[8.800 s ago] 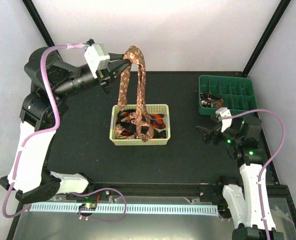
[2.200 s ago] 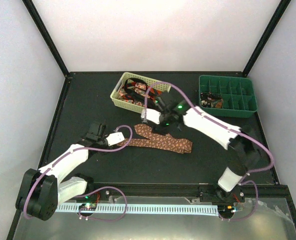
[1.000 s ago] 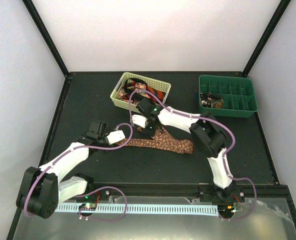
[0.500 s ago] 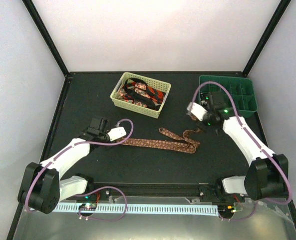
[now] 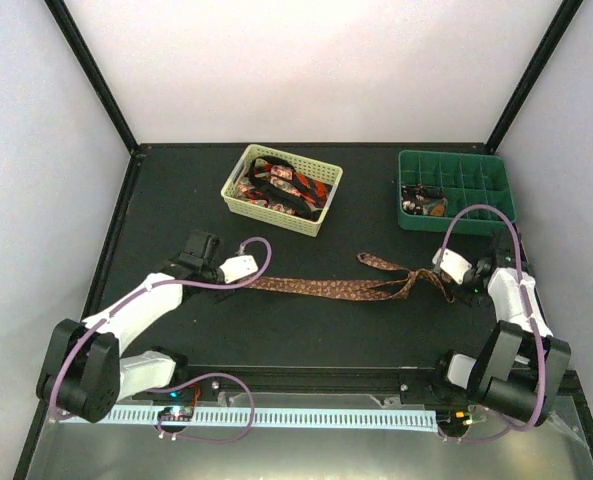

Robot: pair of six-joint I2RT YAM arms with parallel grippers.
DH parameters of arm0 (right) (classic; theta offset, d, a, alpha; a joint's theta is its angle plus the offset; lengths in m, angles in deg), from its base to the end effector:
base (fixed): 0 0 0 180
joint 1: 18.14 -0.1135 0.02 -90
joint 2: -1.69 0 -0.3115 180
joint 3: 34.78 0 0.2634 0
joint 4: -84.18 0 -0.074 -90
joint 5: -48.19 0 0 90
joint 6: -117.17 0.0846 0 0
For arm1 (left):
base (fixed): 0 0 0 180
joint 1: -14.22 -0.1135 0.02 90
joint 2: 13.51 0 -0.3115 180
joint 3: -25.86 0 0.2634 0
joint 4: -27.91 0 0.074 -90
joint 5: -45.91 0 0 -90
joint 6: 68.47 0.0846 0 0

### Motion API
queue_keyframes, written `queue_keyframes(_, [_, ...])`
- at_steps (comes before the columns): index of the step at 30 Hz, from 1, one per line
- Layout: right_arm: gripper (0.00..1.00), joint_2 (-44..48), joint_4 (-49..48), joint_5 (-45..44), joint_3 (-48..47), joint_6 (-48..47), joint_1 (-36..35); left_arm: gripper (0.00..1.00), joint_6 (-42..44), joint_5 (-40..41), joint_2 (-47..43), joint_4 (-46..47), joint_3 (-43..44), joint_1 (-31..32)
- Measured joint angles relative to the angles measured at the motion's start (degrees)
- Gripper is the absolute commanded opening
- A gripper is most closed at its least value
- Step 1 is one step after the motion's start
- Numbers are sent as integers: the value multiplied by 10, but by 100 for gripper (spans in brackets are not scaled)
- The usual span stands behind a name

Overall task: Roll the ties
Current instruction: Flatten out the tie at the center of the board.

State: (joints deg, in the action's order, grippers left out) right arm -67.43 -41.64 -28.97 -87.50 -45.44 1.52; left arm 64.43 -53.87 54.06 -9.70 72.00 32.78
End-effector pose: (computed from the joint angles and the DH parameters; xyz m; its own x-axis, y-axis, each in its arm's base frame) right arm 0.2076 -0.0542 0.1826 -0.5121 -0.8051 -0.2994 -0.7703 0.5846 -0.2547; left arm 0.2109 -0.0860 0.1702 -0.3256 0.8170 -0.4760 0.8438 0.4782 0.2435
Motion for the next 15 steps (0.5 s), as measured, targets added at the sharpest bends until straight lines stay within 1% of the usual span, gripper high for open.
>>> queue_keyframes(4, [7, 13, -24, 12, 45, -72, 38, 2, 0, -11, 0, -10, 7, 13])
queue_keyframes(9, [3, 37, -59, 24, 68, -131, 54, 2, 0, -7, 3, -12, 26, 24])
queue_keyframes(12, [2, 34, -66, 42, 43, -145, 55, 2, 4, 12, 9, -8, 26, 23])
queue_keyframes(15, [2, 14, -68, 65, -20, -146, 55, 2, 12, 32, 10, -7, 24, 14])
